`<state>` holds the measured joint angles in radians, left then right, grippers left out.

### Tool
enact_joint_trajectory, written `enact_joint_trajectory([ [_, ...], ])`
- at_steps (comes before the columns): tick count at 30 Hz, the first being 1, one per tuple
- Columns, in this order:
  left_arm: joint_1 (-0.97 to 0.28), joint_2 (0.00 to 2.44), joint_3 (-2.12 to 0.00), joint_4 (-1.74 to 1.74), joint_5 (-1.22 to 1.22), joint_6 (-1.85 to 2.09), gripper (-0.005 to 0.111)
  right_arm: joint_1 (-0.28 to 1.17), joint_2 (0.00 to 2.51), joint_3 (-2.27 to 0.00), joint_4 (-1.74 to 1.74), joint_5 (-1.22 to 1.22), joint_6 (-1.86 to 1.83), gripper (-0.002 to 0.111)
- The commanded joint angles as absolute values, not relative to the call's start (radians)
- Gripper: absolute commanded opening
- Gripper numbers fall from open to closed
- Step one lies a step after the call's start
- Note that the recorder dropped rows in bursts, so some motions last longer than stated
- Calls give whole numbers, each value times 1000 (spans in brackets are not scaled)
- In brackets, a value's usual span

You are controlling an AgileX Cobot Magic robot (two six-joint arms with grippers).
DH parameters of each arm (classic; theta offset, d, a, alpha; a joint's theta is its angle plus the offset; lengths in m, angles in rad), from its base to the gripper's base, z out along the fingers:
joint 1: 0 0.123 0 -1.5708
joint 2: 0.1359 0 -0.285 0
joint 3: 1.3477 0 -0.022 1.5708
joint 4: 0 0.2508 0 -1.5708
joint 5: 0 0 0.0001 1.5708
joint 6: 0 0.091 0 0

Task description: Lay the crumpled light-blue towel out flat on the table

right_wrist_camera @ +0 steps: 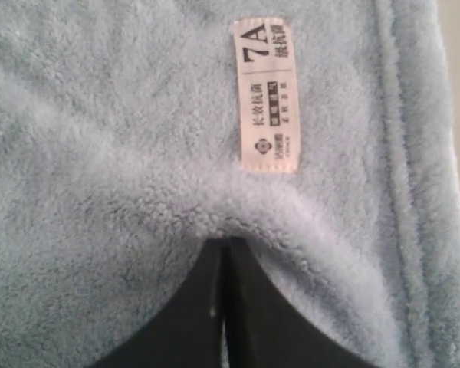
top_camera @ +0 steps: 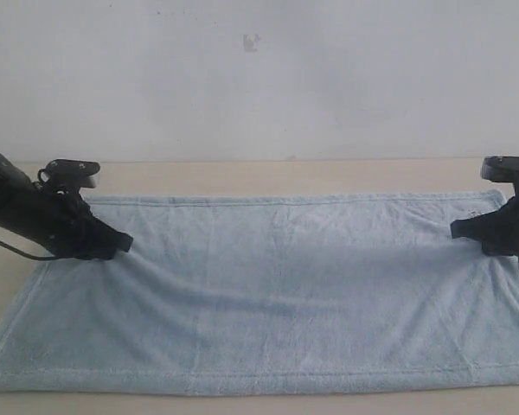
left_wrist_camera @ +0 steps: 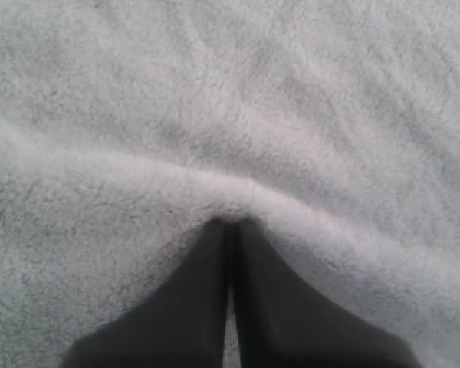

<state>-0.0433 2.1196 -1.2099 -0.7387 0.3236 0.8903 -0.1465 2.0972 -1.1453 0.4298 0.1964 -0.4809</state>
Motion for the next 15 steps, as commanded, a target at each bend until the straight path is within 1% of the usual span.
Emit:
enact_joint_trajectory([
  [1,-31,2149,-1242,-696,393,926,4,-151,2138,-1153,399,269,-508,0],
  [4,-31,2085,-1245,-690,459,923,4,-151,2065,-1159,399,349,-508,0],
  [11,-31,1795,-1242,-655,563,629,4,-151,1800,-1159,401,552,-446,0],
  [12,-31,1695,-1216,-642,578,531,4,-151,1736,-1159,401,656,-404,0],
  [15,-31,1546,-1130,-617,567,461,4,-151,1681,-1128,419,788,-353,0],
])
